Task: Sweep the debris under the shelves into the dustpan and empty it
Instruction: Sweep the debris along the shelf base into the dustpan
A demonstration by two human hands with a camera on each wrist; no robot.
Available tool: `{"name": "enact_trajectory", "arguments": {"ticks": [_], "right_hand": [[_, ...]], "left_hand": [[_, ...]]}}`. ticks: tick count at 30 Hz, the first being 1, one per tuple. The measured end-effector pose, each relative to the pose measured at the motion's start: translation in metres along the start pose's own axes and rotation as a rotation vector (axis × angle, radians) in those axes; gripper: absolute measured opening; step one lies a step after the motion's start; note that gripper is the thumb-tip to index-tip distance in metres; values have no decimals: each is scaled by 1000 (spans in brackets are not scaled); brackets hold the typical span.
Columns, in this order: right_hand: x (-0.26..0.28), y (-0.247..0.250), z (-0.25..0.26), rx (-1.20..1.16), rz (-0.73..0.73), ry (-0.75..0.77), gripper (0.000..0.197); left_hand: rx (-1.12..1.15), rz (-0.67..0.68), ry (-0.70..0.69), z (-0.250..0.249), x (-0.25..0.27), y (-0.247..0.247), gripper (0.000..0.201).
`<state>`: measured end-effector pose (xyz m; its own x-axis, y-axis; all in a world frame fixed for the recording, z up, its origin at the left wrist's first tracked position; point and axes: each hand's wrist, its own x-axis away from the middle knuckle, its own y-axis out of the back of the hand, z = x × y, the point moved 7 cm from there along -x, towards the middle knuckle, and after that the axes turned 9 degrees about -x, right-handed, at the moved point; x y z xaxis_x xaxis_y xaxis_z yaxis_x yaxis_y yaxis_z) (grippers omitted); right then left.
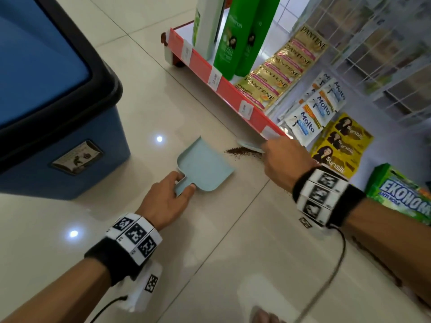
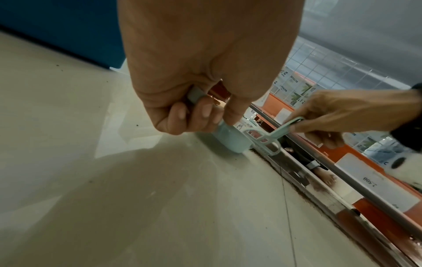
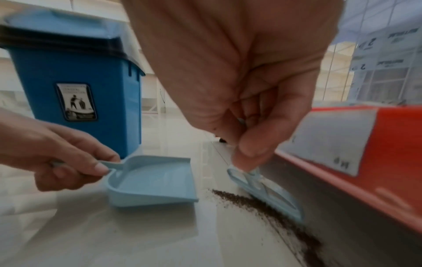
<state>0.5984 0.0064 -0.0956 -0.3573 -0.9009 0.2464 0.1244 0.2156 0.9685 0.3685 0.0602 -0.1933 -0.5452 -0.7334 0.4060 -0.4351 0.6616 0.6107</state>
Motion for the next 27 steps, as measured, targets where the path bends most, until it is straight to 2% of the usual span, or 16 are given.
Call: {"name": "enact_trajectory", "arguments": {"ticks": [3,6,9,13,16,19,22,27], "right_hand": [[0,16,9,-42,-59,42,21],[-28,25,39,-57,-111,110,25],[-60,24,67,33,-137,188,28],[-64,7,52,38,16,187,29],[-33,-2,19,69,152,181,29],[-5,5,-7,169,203,159,23],[-8,22,-2,74,142,150,20],[-60,40,60,-39,-77,269,26]], "left_hand": [[-4,-13,-2,4,3,2,35],[-6,-17,0,5,5,3,33],[-23,-28,-2,5,5,4,33],[-9,-40,-1,7,7,7,34],[-10,-34,2,11,10,9,38],[-34,-39,1,14,11,9,39],[-40,-38,4,14,11,7,38],[14,-74,19,12,2,10,34]]}}
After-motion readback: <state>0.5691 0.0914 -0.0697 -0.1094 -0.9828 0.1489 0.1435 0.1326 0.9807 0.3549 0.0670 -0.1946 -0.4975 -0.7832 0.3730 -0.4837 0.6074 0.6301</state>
